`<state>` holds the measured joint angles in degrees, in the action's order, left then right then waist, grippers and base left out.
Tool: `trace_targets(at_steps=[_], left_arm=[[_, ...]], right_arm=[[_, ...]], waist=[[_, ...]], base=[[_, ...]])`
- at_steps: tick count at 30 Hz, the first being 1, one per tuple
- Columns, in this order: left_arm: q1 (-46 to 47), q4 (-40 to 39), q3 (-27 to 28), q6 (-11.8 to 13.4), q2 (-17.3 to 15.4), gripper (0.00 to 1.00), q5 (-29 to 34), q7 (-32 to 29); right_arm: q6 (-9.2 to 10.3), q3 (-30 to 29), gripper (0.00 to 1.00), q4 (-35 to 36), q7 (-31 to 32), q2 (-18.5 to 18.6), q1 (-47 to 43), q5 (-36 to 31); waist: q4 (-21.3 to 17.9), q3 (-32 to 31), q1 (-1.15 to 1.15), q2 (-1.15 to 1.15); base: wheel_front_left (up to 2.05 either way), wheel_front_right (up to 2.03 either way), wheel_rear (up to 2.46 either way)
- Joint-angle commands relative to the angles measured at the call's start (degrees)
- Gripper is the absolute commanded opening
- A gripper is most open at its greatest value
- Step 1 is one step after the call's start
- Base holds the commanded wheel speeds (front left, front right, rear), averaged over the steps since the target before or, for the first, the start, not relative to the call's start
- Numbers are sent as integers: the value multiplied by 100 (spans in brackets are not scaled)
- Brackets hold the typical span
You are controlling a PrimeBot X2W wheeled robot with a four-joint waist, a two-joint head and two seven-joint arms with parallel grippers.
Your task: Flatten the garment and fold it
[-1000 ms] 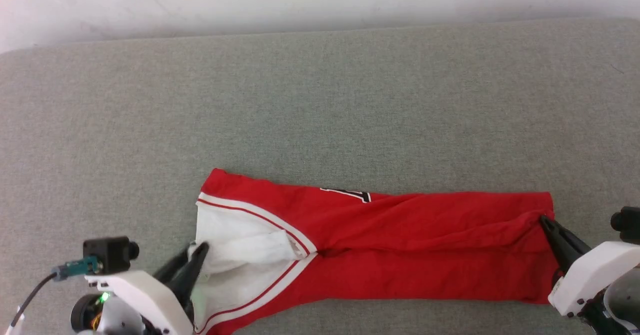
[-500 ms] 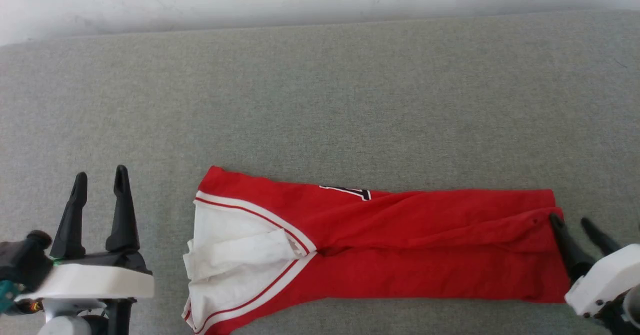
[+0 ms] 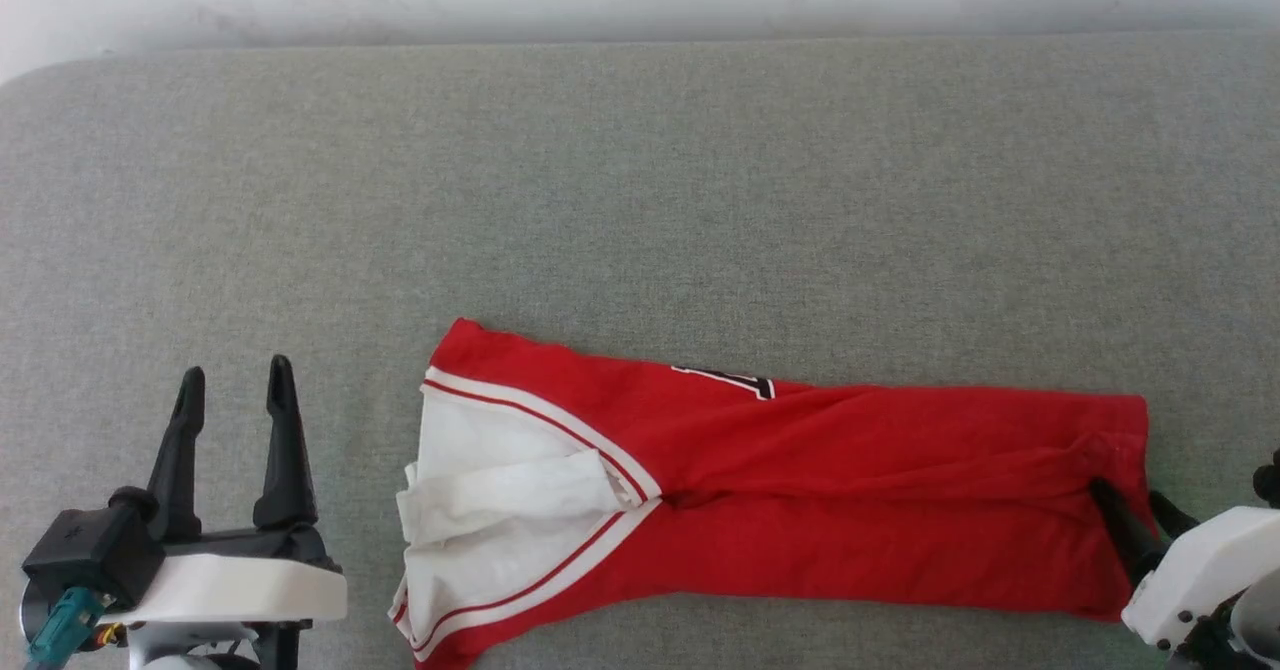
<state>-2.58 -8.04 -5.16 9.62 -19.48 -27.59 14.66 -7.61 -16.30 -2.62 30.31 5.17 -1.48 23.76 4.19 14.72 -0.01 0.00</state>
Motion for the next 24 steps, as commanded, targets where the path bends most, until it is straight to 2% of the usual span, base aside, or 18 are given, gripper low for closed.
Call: trace_targets(at_steps=[1, 8, 17, 21, 24], left_arm=[[-56, -22, 16, -23, 20, 100, 56, 31], [-20, -19, 18, -49, 13, 100, 54, 31], [-109, 116, -110, -60, 43, 100, 78, 28], [-199, 175, -160, -60, 54, 100, 63, 8], [-253, 198, -192, -49, 68, 100, 51, -10]], right_arm=[[12, 15, 0, -135, 97, -71, -17, -7], [12, -335, 0, 137, -26, -75, 179, -226], [12, -1181, 0, 176, -239, 545, 329, -798], [12, -906, 0, 309, -108, 526, 278, -653], [12, -258, 0, 596, 99, 440, 174, -410]], waist=[[-4, 15, 1, 0], [-95, -18, 1, 0], [-82, -302, 1, 0], [-41, -431, 1, 0], [-17, -520, 1, 0]], base=[[0, 0, 0], [0, 0, 0], [0, 0, 0], [0, 0, 0], [0, 0, 0]])
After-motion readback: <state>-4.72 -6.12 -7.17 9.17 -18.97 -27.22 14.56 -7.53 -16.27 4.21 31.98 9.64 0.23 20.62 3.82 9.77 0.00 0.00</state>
